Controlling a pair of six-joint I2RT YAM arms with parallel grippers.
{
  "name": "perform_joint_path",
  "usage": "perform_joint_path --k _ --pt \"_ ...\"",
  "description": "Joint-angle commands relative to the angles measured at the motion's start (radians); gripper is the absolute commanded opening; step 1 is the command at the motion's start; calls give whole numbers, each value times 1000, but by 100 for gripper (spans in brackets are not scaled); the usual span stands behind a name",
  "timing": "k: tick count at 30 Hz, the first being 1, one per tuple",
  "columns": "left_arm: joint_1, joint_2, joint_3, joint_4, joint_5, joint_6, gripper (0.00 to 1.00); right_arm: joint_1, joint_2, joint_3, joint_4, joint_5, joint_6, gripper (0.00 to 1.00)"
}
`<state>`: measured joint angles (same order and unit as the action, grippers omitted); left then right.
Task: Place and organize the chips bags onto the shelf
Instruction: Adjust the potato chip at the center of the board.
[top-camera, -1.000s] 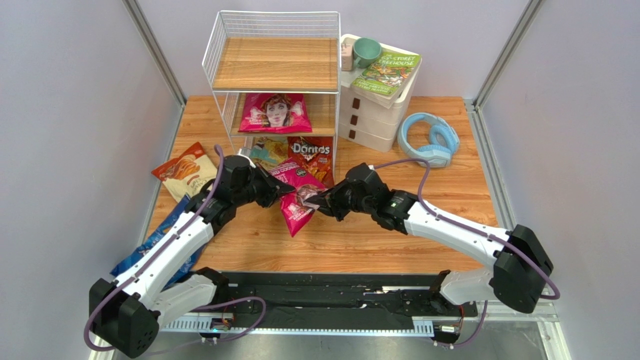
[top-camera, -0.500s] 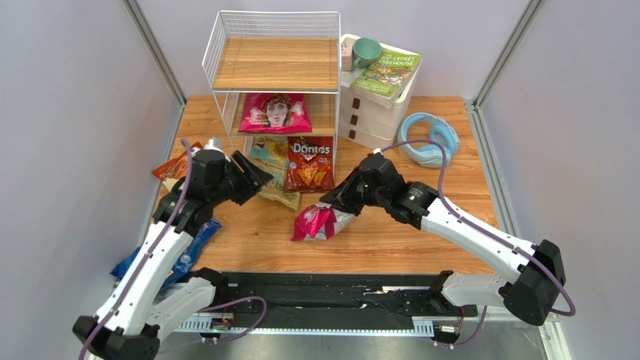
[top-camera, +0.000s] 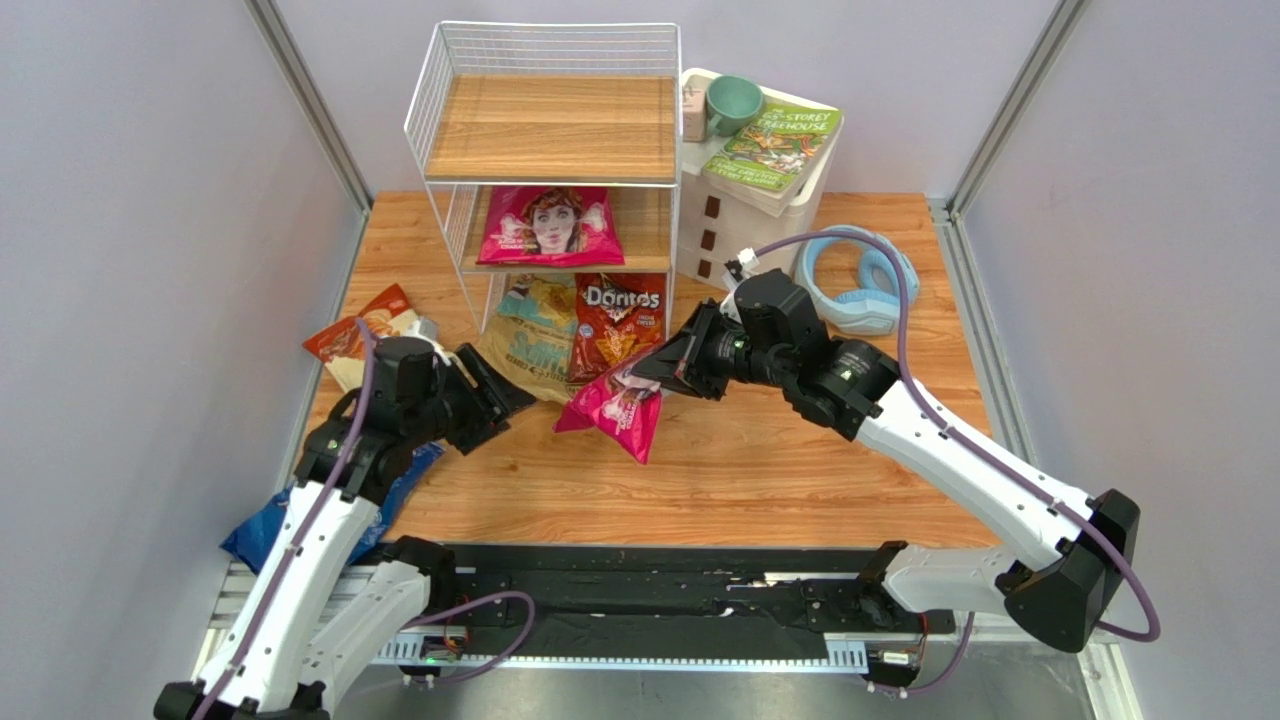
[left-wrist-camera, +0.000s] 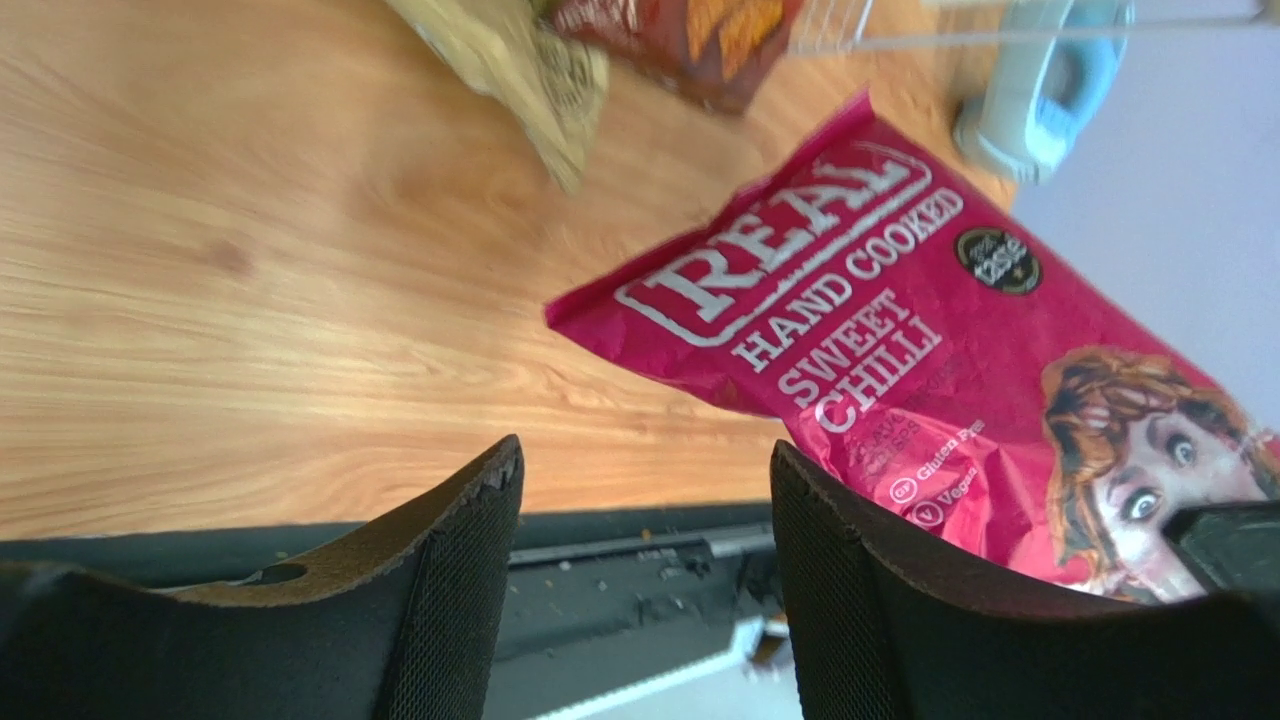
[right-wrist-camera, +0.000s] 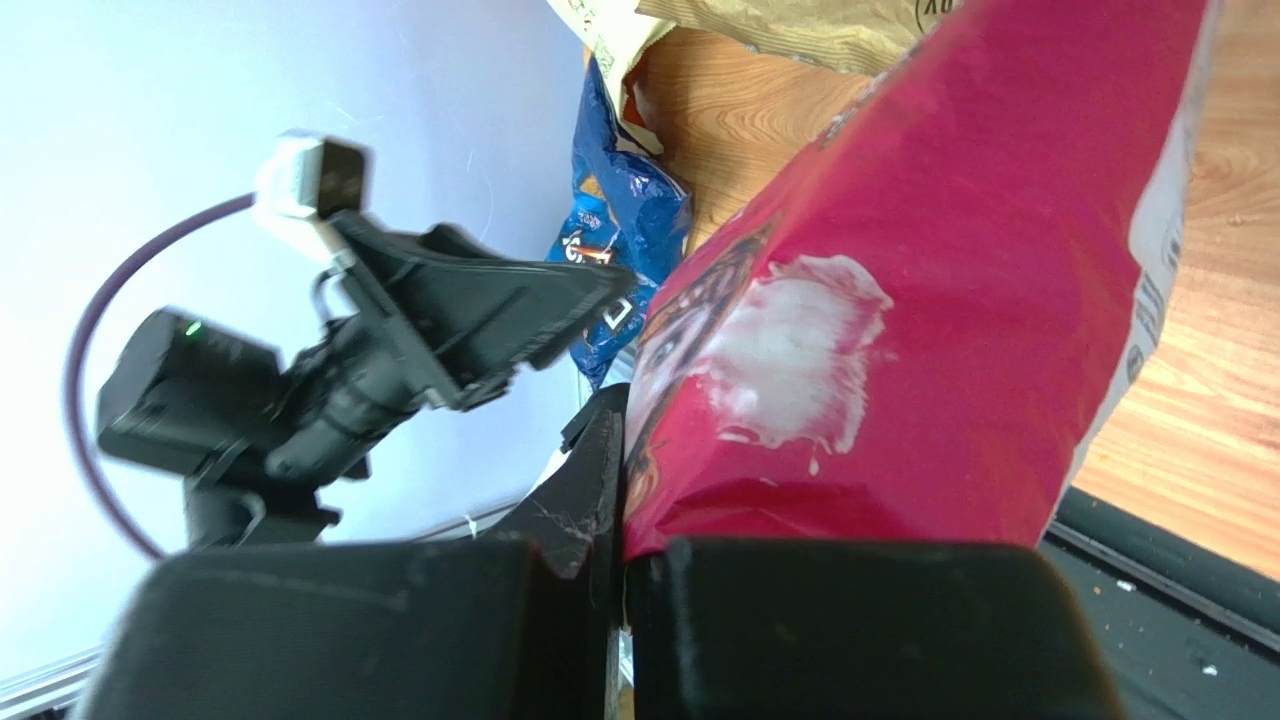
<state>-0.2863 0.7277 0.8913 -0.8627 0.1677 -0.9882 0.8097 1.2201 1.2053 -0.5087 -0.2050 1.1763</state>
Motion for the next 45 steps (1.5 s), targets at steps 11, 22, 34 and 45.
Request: perform_joint_path --k 11,22,34,45 --pt "-11 10 -293 326 302 -214 67 -37 -59 -439 352 -33 8 0" --pt "-184 107 -364 430 263 -279 68 -35 -237 -611 216 -28 62 0" --pt "-382 318 -371 570 221 -451 82 -18 -300 -771 275 -47 158 0" --pt "-393 438 -347 705 144 -504 82 -12 -329 -770 277 -43 160 0"
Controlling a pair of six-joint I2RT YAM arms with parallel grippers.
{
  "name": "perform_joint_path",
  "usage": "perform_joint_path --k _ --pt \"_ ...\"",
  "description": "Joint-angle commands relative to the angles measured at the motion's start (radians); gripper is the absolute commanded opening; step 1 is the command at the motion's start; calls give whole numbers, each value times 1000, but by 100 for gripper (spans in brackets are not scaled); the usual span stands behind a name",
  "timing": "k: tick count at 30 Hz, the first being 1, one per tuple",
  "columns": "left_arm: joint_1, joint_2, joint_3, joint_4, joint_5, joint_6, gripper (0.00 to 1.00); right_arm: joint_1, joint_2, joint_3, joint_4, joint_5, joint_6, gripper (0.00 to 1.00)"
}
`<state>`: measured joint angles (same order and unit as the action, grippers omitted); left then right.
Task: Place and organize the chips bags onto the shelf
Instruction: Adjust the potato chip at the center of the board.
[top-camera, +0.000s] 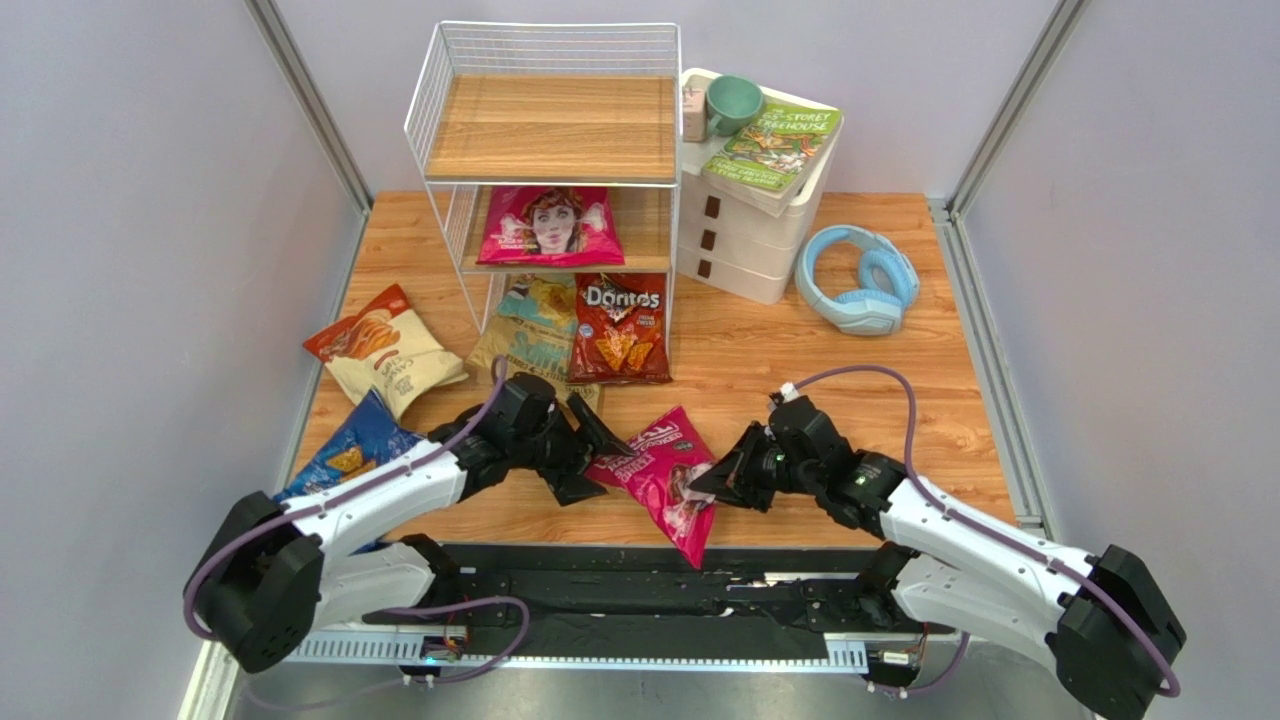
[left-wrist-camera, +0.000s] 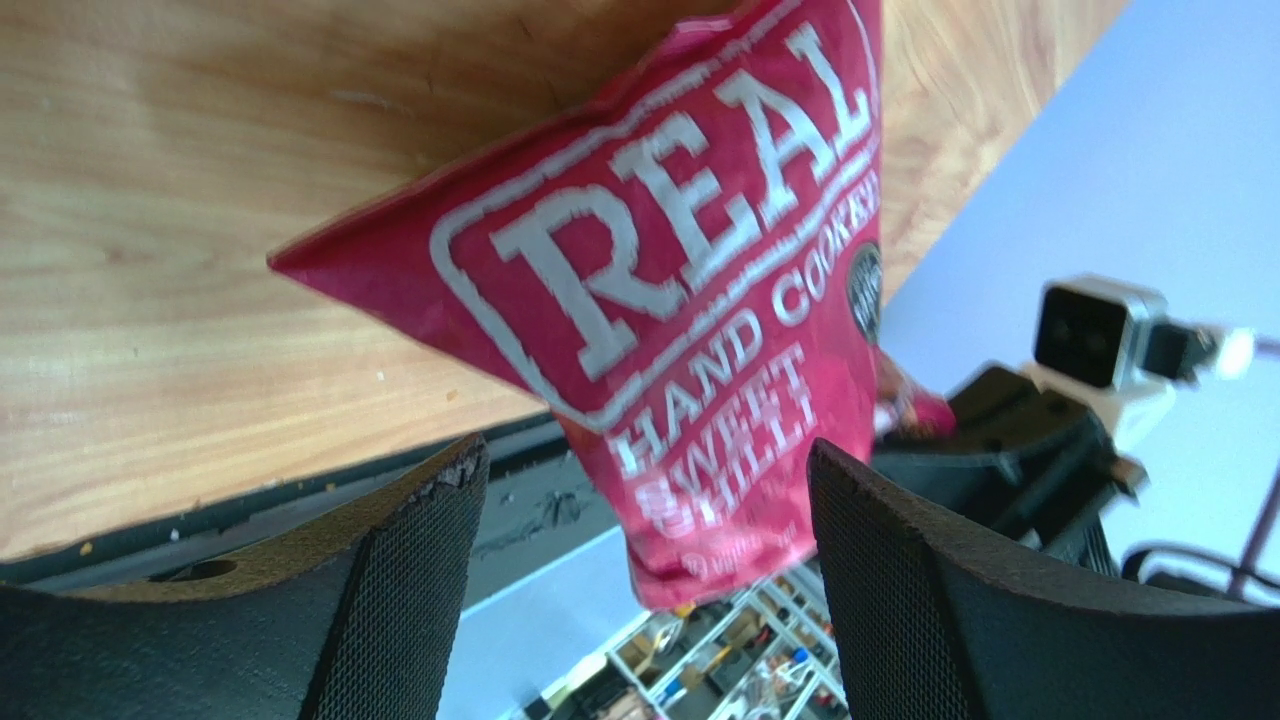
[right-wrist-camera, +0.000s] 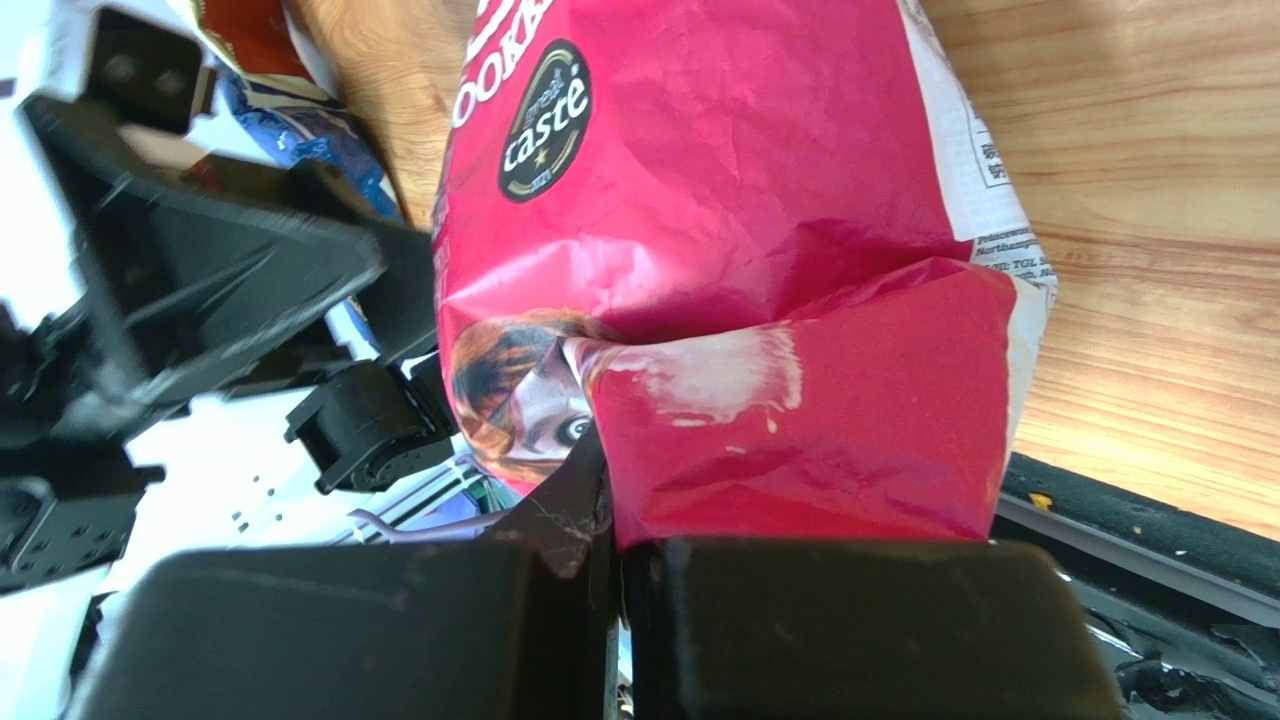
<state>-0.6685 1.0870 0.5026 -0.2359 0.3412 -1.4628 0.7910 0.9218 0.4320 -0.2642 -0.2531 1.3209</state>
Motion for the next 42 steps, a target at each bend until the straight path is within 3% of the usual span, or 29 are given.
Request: perform_joint_path --k 1,11,14,15,17,18,20,22,23,24,28,29,32,35,42 --pt "-26 99 56 76 -33 -31 82 7 -32 2 33 3 17 0" --pt "-75 240 135 158 -56 -30 79 7 -55 14 26 2 14 0" --pt "-75 228 126 164 -60 -28 57 7 -73 11 28 14 17 0" --pt "-75 212 123 167 -65 -27 40 8 -80 8 28 17 18 0" --pt "-75 191 111 176 -80 -21 24 5 -96 8 31 26 20 0" --pt "-75 171 108 187 -85 -13 8 5 -103 8 33 28 18 0" --pt "-75 148 105 191 -113 -4 1 4 -116 11 33 29 24 0" --pt "-75 131 111 190 -122 18 0 4 -129 13 33 26 31 3" --pt "-75 125 116 178 -126 28 0 5 -133 13 33 25 40 26" --pt "-75 120 131 169 -134 38 0 4 -142 10 33 25 67 36" --pt "-75 100 155 122 -194 82 0 4 -155 -9 31 41 179 48" --pt "-75 103 154 129 -212 87 0 5 -155 -16 37 41 205 60" --pt "-75 119 149 156 -223 104 0 14 -166 -50 48 29 317 62" --pt "-97 125 140 187 -234 143 0 43 -181 -76 11 67 411 80" --pt "-131 56 -5 323 -240 116 0 123 -112 -191 177 167 620 81"
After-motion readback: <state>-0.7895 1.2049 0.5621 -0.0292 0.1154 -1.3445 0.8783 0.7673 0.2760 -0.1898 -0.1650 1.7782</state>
